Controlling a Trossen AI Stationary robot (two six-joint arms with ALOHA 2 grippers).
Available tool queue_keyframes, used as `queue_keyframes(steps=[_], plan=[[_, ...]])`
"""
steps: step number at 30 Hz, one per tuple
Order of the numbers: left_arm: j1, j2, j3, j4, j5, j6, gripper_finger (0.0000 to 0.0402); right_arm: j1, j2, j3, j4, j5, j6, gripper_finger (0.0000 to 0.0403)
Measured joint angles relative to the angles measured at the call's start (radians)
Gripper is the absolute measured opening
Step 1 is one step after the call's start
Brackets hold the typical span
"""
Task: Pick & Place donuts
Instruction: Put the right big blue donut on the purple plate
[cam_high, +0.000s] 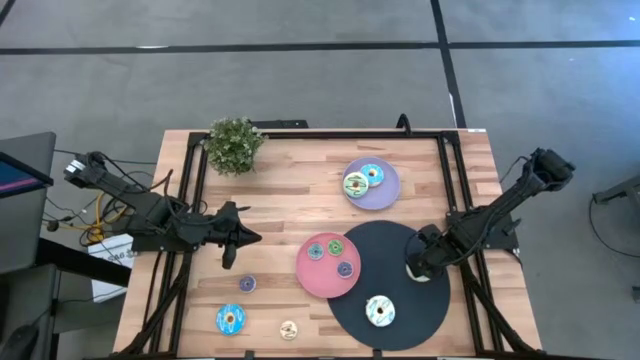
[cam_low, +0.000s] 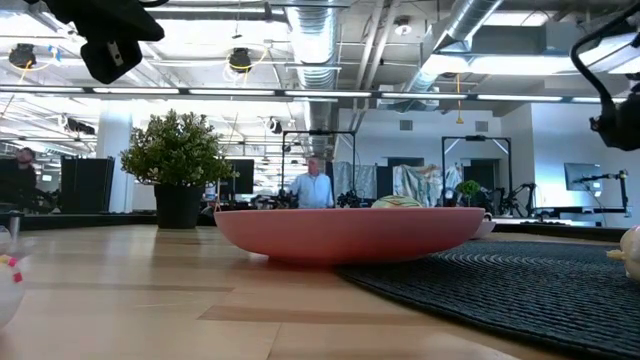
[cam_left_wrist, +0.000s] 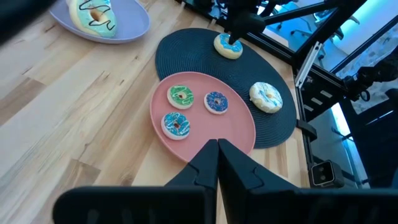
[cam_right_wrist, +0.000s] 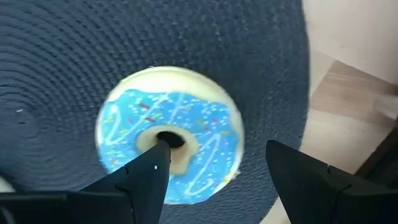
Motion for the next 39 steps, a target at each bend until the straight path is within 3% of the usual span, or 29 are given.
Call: queue_keyframes(steps=[24,39], plan=[[0.000,0.000,0.000,-0.001,-0.005,0.031,0.0000,0.000,0.000,-0.042,0.074,-0.019,-0.002,0.0252],[0.000,0.000,0.000,-0.002,-0.019,0.037,0.0000,0.000,-0.002,-0.039,0.086,-0.011,-0.002,0.0149]])
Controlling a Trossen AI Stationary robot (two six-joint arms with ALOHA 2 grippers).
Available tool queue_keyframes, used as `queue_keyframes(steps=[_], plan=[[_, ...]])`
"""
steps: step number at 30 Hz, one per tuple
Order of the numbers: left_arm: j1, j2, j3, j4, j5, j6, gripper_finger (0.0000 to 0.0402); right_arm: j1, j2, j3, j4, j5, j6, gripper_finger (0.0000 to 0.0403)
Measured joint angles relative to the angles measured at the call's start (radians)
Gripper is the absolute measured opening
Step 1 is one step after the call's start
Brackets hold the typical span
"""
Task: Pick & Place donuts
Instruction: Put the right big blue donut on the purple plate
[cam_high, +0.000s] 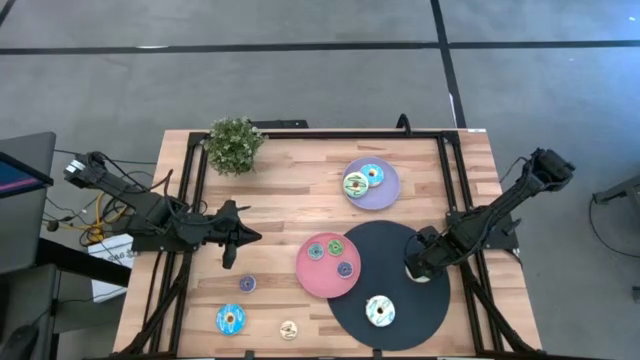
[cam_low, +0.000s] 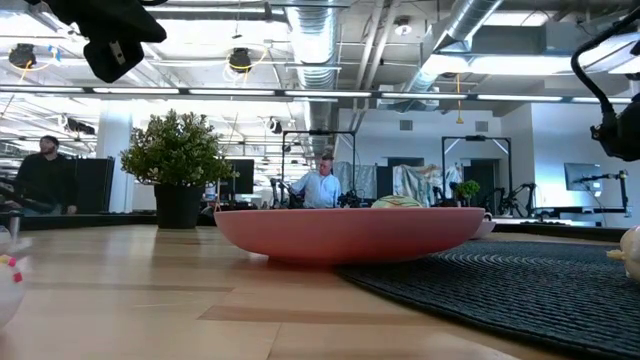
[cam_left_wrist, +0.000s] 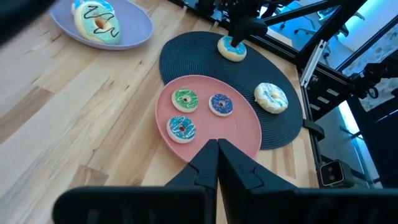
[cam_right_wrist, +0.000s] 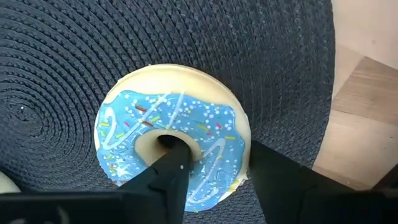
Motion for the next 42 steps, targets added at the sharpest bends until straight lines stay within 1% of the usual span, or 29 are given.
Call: queue_keyframes(steps=[6,12,14,16,19,21,23,25,28,31,34,37,40,42], plan=[[0.000,0.000,0.000,0.000,-0.002,0.009,0.0000,0.000,0.000,0.035,-0.029,0.019,-0.003,0.0135],[0.000,0.000,0.000,0.000,-0.003,0.012,0.0000,0.000,-0.028,0.088,-0.107,0.051,-0.026,0.0137],[0.000,0.000,0.000,0.000,-0.003,0.012,0.0000,0.000,-0.052,0.107,-0.140,0.095,-0.026,0.0139],[0.000,0.000,0.000,0.000,-0.003,0.012,0.0000,-0.012,-0.086,0.124,-0.161,0.163,-0.027,0.0139],[0.000,0.000,0.000,0.000,-0.003,0.012,0.0000,-0.058,-0.149,0.130,-0.163,0.299,-0.036,0.0137],[0.000,0.000,0.000,0.000,-0.003,0.012,0.0000,-0.114,-0.189,0.130,-0.153,0.400,-0.082,0.0135],[0.000,0.000,0.000,0.000,-0.003,0.012,0.0000,-0.189,-0.220,0.130,-0.137,0.463,-0.182,0.0134],[0.000,0.000,0.000,0.000,-0.003,0.012,0.0000,-0.276,-0.236,0.130,-0.093,0.513,-0.324,0.0134],[0.000,0.000,0.000,0.000,-0.025,0.012,0.0000,-0.410,-0.240,0.130,0.019,0.569,-0.599,0.0134],[0.000,0.000,0.000,0.001,-0.054,0.012,0.0000,-0.536,-0.213,0.131,0.127,0.610,-0.879,0.0134],[0.000,0.000,0.000,0.001,-0.071,0.012,0.0000,-0.660,-0.154,0.131,0.197,0.609,-1.076,0.0134],[0.000,0.000,0.000,0.001,-0.080,0.011,0.0000,-0.752,-0.079,0.131,0.233,0.585,-1.206,0.0134],[0.000,0.000,0.000,0.001,-0.081,0.009,0.0000,-0.808,-0.007,0.131,0.272,0.517,-1.316,0.0134],[0.000,0.000,0.000,0.001,-0.080,0.007,0.0000,-0.823,0.033,0.131,0.310,0.493,-1.381,0.0134]])
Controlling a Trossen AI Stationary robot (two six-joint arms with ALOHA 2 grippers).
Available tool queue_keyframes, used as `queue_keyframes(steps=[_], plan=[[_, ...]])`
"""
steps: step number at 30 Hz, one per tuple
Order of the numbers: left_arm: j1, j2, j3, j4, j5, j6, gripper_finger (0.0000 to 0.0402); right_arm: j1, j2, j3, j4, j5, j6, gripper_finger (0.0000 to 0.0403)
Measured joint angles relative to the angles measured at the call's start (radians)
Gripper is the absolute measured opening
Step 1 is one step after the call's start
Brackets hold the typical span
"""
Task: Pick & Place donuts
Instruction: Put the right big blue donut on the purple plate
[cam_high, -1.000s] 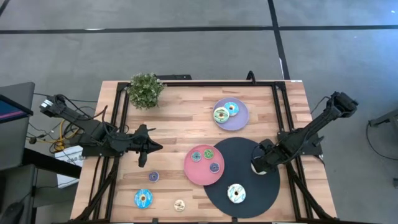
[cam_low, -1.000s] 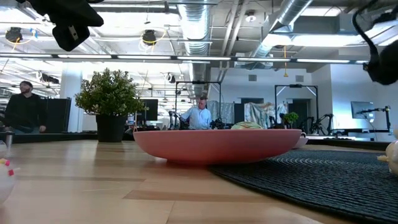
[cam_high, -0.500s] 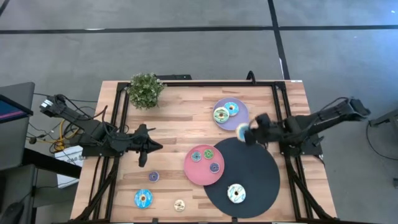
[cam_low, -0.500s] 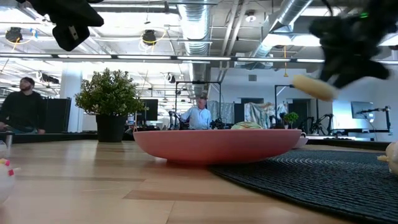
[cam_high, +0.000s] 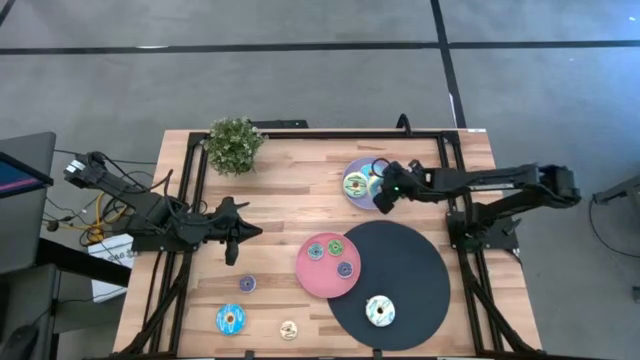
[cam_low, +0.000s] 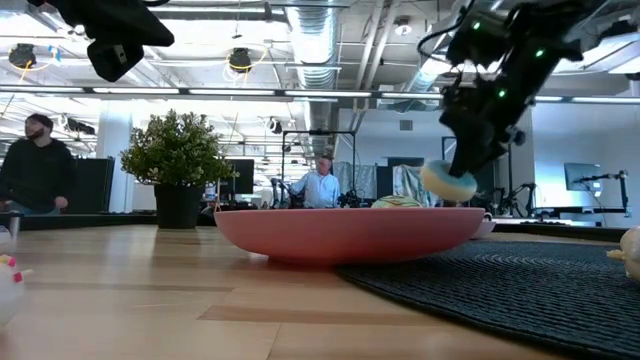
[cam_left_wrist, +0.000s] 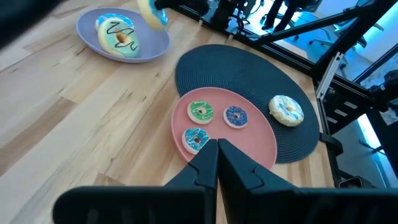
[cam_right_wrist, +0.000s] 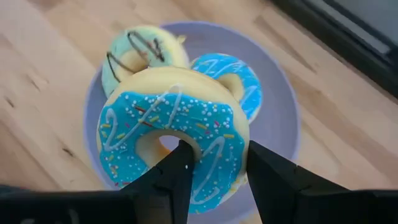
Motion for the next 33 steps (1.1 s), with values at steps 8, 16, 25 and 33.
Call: queue_keyframes(steps=[8,16,25,33], plan=[[0.000,0.000,0.000,0.000,0.000,-0.025,0.0000,-0.002,0.094,0.000,0.055,-0.018,-0.139,0.0134],[0.000,0.000,0.000,0.000,0.000,-0.037,0.0000,-0.010,0.164,0.000,0.052,-0.017,-0.191,0.0136],[0.000,0.000,0.000,0.000,0.000,-0.037,0.0000,-0.009,0.190,-0.001,0.062,-0.017,-0.191,0.0173],[0.000,0.000,0.000,0.000,0.000,-0.037,0.0000,-0.009,0.189,0.000,0.059,-0.012,-0.191,0.0244]])
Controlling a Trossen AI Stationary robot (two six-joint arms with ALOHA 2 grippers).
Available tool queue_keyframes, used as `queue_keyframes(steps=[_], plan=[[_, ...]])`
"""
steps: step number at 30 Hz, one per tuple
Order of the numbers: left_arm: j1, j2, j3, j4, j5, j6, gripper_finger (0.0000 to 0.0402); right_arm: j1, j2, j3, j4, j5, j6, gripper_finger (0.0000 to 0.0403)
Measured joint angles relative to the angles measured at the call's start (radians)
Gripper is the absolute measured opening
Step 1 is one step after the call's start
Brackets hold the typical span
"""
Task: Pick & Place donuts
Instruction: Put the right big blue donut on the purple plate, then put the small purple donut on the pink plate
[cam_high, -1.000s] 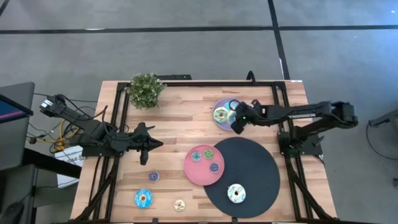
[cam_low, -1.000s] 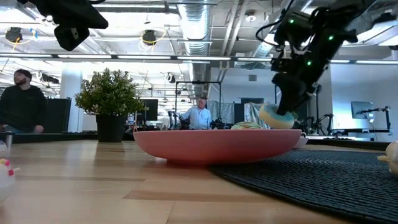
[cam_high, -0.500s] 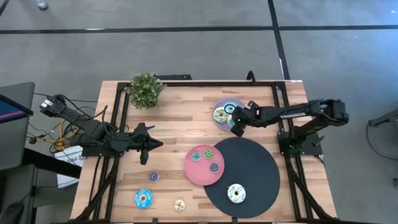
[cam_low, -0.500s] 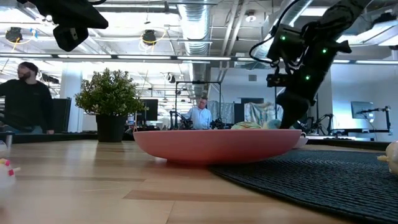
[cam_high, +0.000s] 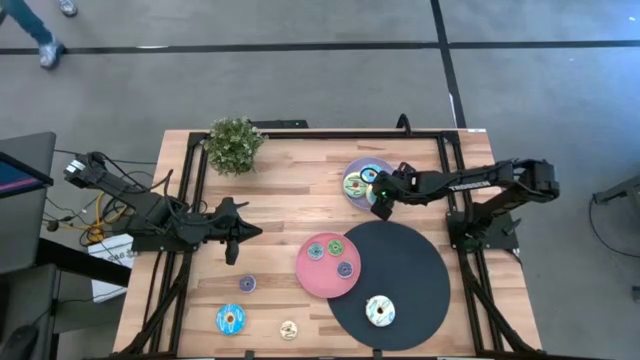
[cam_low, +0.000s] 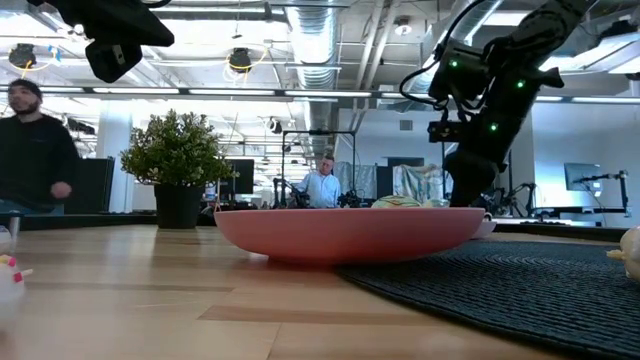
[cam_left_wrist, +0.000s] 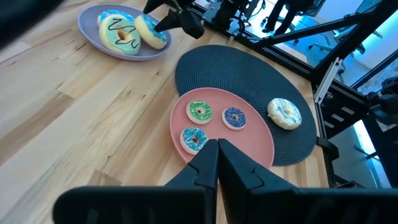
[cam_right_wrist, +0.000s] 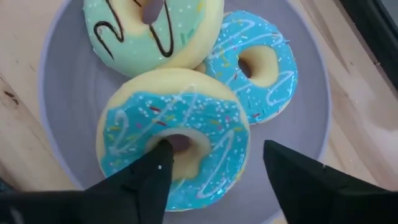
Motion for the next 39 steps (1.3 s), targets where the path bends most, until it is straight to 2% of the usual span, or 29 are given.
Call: queue_keyframes(steps=[4,10,13,16,18,22,27,30,35,39], plan=[[0.000,0.000,0.000,0.000,0.000,0.000,0.0000,-0.006,-0.032,0.029,-0.053,0.011,0.000,0.0267],[0.000,0.000,0.000,0.000,0.007,0.000,0.0000,-0.004,-0.145,0.107,-0.208,0.044,0.030,0.0272],[0.000,0.000,0.000,0.000,0.006,0.005,0.0000,0.015,-0.214,0.152,-0.341,0.022,0.175,0.0272],[0.000,0.001,0.000,0.000,-0.027,0.028,0.0006,0.053,-0.288,0.174,-0.470,-0.049,0.431,0.0272],[0.000,0.007,0.000,0.000,-0.054,-0.009,0.0022,0.101,-0.337,0.174,-0.527,-0.109,0.612,0.0272],[0.000,0.019,0.000,0.001,-0.071,-0.011,0.0084,0.286,-0.417,0.174,-0.554,-0.128,0.944,0.0272],[0.000,0.026,0.000,-0.001,-0.053,-0.004,0.0184,0.607,-0.424,0.174,-0.544,-0.013,1.395,0.0272],[0.000,0.026,0.000,0.001,-0.045,-0.004,0.0226,0.790,-0.358,0.175,-0.521,0.048,1.657,0.0270],[-0.002,0.026,0.000,0.001,0.009,-0.005,0.0248,0.985,-0.165,0.174,-0.460,-0.002,1.980,0.0270],[-0.002,0.041,0.005,-0.002,0.020,-0.046,0.0249,1.071,-0.014,0.212,-0.406,-0.056,2.071,0.0270]])
